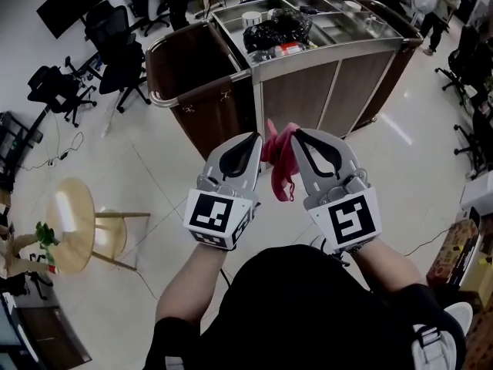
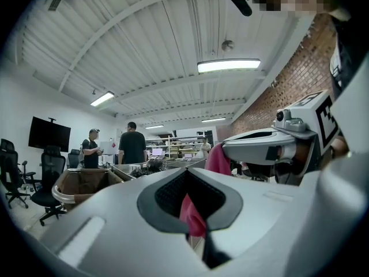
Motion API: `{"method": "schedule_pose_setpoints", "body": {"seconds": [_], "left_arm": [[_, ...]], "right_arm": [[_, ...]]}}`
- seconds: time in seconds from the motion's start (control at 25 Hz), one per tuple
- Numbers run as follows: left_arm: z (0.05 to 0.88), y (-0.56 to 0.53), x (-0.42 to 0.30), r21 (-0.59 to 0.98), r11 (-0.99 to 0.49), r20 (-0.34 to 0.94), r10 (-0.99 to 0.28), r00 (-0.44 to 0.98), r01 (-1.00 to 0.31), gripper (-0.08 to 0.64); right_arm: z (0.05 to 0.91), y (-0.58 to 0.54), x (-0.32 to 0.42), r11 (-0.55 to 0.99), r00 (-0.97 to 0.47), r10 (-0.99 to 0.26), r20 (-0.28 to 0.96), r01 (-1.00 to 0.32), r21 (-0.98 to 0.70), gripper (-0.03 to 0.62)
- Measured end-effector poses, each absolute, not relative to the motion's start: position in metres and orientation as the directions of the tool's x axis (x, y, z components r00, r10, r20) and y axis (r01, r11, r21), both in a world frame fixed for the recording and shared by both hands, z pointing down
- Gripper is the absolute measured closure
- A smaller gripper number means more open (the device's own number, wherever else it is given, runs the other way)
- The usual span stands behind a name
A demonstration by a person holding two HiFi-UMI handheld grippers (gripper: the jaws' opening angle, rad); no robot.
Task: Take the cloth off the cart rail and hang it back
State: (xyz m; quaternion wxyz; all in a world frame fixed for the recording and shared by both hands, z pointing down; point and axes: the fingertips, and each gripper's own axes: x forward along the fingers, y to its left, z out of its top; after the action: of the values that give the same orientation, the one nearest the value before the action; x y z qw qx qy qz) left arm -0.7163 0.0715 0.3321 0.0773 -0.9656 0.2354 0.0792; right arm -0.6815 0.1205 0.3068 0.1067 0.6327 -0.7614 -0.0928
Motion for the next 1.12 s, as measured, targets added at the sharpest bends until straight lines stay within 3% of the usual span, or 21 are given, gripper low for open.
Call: {"method": "schedule_pose_setpoints", "body": {"seconds": [1.12], "left_arm": [[0.345,0.109,-0.417,-0.17,-0.969,-0.111,-0.164,0.98,-0.181,0.558]], "right_arm": [[0.316,0.168,-0.391,-0.114,0.117,-0.993,0.005,-0.976,0.186,0.583]]}}
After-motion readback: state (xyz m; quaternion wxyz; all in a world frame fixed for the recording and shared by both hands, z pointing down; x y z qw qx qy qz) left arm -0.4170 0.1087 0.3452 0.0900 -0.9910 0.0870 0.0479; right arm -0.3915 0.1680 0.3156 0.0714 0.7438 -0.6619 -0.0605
